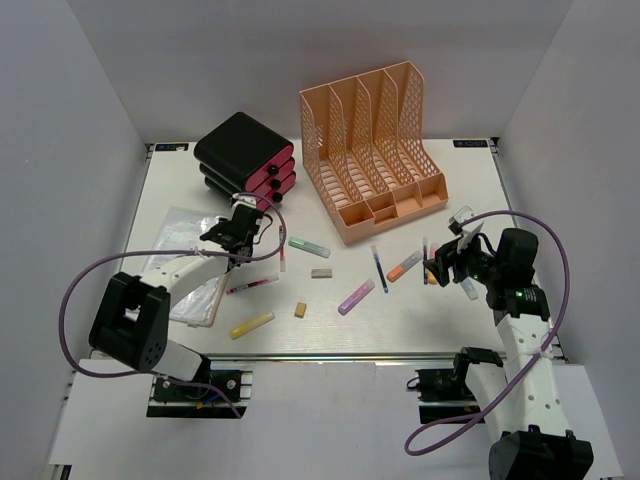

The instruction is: Organize the desk

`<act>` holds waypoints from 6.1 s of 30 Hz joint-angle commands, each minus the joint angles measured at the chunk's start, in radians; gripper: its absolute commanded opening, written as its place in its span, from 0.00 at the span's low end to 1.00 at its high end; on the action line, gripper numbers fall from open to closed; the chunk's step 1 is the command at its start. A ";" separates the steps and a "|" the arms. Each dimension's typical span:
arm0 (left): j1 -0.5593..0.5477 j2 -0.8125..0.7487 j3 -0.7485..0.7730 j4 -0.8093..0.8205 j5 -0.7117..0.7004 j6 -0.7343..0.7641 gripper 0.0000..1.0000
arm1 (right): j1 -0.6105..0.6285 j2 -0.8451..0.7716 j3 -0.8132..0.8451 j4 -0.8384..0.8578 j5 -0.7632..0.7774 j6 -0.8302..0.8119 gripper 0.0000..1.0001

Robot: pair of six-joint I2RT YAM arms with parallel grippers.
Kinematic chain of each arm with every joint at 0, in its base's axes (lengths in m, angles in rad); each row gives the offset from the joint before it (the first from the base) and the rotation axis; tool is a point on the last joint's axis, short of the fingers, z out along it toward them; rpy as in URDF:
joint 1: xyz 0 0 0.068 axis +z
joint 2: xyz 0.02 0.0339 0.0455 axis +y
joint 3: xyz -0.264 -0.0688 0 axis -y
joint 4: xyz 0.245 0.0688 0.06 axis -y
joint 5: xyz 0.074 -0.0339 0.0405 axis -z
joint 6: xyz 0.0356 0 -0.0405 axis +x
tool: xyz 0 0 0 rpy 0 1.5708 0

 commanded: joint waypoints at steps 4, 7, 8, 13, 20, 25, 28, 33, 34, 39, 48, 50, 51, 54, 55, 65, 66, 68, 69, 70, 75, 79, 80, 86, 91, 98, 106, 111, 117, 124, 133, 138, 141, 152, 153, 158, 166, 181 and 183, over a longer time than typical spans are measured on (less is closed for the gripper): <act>-0.004 0.076 0.023 0.053 -0.036 0.074 0.52 | 0.003 -0.011 0.025 0.004 -0.011 -0.003 0.70; -0.004 0.096 0.021 0.058 -0.048 0.081 0.52 | 0.003 -0.010 0.026 0.004 -0.009 -0.006 0.70; -0.004 0.109 0.023 0.056 -0.060 0.083 0.52 | 0.000 -0.008 0.027 0.004 -0.011 -0.006 0.70; -0.014 0.155 0.033 0.052 -0.085 0.089 0.52 | 0.003 -0.005 0.026 0.002 -0.012 -0.008 0.70; -0.023 0.223 0.056 0.049 -0.085 0.098 0.54 | 0.003 -0.002 0.027 0.001 -0.007 -0.011 0.70; -0.023 0.278 0.072 0.044 -0.143 0.092 0.55 | 0.001 -0.004 0.025 0.004 -0.006 -0.009 0.70; -0.023 0.294 0.064 0.036 -0.161 0.077 0.55 | 0.000 -0.002 0.027 0.004 -0.004 -0.009 0.70; -0.023 0.301 0.056 0.027 -0.171 0.069 0.54 | 0.001 -0.004 0.025 0.005 -0.006 -0.008 0.70; -0.023 0.303 0.055 0.026 -0.166 0.067 0.54 | 0.001 -0.005 0.026 0.005 -0.006 -0.009 0.70; -0.003 0.321 0.049 0.024 -0.125 0.069 0.51 | 0.000 -0.011 0.025 0.004 -0.006 -0.009 0.70; -0.003 0.370 0.041 0.027 -0.126 0.071 0.40 | -0.003 -0.016 0.026 0.005 -0.004 -0.008 0.70; -0.003 0.376 0.041 0.024 -0.120 0.072 0.36 | -0.002 -0.017 0.026 0.007 -0.004 -0.009 0.70; -0.003 0.381 0.043 0.024 -0.123 0.074 0.33 | -0.002 -0.019 0.025 0.007 -0.004 -0.009 0.70; -0.003 0.387 0.046 0.019 -0.125 0.072 0.27 | -0.003 -0.021 0.025 0.005 -0.004 -0.008 0.69; -0.003 0.387 0.046 0.018 -0.132 0.071 0.25 | -0.003 -0.021 0.025 0.005 -0.004 -0.008 0.69; 0.006 0.265 0.055 -0.020 -0.151 0.046 0.00 | -0.003 -0.022 0.022 -0.001 -0.012 -0.012 0.69; 0.006 0.225 0.069 -0.043 -0.142 0.037 0.00 | -0.002 -0.021 0.023 -0.004 -0.015 -0.012 0.68; 0.006 0.177 0.085 -0.078 -0.129 0.031 0.00 | -0.002 -0.019 0.022 -0.005 -0.023 -0.015 0.68; 0.006 0.136 0.096 -0.095 -0.122 0.023 0.00 | -0.002 -0.016 0.023 -0.011 -0.029 -0.015 0.68; 0.006 0.114 0.110 -0.118 -0.119 0.008 0.00 | 0.000 -0.013 0.025 -0.015 -0.049 -0.027 0.68; -0.004 -0.062 0.182 -0.188 -0.066 -0.011 0.00 | 0.004 0.004 0.042 -0.085 -0.158 -0.080 0.67; -0.015 -0.154 0.231 -0.244 -0.011 -0.034 0.00 | 0.015 0.006 0.050 -0.096 -0.231 -0.080 0.67; -0.015 -0.177 0.234 -0.244 -0.002 -0.035 0.00 | 0.021 0.012 0.057 -0.096 -0.238 -0.075 0.67; -0.015 -0.288 0.251 -0.289 0.067 -0.049 0.00 | 0.070 0.074 0.089 -0.097 -0.254 -0.058 0.66; -0.006 -0.344 0.257 -0.306 0.136 -0.066 0.00 | 0.177 0.127 0.117 -0.021 -0.235 0.075 0.64; -0.006 -0.389 0.268 -0.295 0.254 -0.065 0.00 | 0.346 0.350 0.331 0.061 -0.106 0.316 0.65; -0.015 -0.455 0.227 -0.293 0.320 -0.046 0.00 | 0.602 0.732 0.690 0.074 -0.005 0.601 0.64; -0.015 -0.498 0.176 -0.258 0.339 -0.043 0.00 | 0.725 0.921 0.962 0.062 0.060 0.787 0.63; -0.015 -0.501 0.165 -0.260 0.365 -0.057 0.00 | 0.814 1.091 1.221 0.056 0.187 0.968 0.64; -0.015 -0.506 0.156 -0.246 0.363 -0.068 0.00 | 0.912 1.184 1.297 0.035 0.374 1.098 0.63; -0.015 -0.504 0.147 -0.231 0.378 -0.071 0.00 | 0.937 1.253 1.349 0.015 0.493 1.170 0.63; -0.015 -0.509 0.145 -0.237 0.380 -0.069 0.00 | 0.948 1.288 1.384 0.013 0.525 1.177 0.62; -0.015 -0.513 0.145 -0.241 0.386 -0.069 0.00 | 0.952 1.305 1.401 0.019 0.540 1.167 0.61; -0.015 -0.516 0.141 -0.234 0.412 -0.077 0.00 | 0.963 1.365 1.424 0.045 0.545 1.172 0.59; -0.015 -0.516 0.144 -0.234 0.414 -0.078 0.00 | 0.965 1.368 1.419 0.044 0.545 1.174 0.58; -0.015 -0.526 0.145 -0.235 0.426 -0.083 0.00 | 0.965 1.377 1.399 0.050 0.546 1.181 0.55; -0.015 -0.526 0.142 -0.223 0.469 -0.101 0.00 | 0.969 1.362 1.380 0.048 0.537 1.189 0.34; -0.004 -0.575 0.167 -0.257 0.585 -0.143 0.30 | 0.896 1.221 1.234 0.215 0.211 1.148 0.00; -0.004 -0.591 0.176 -0.267 0.590 -0.150 0.36 | 0.877 1.193 1.217 0.252 0.159 1.147 0.00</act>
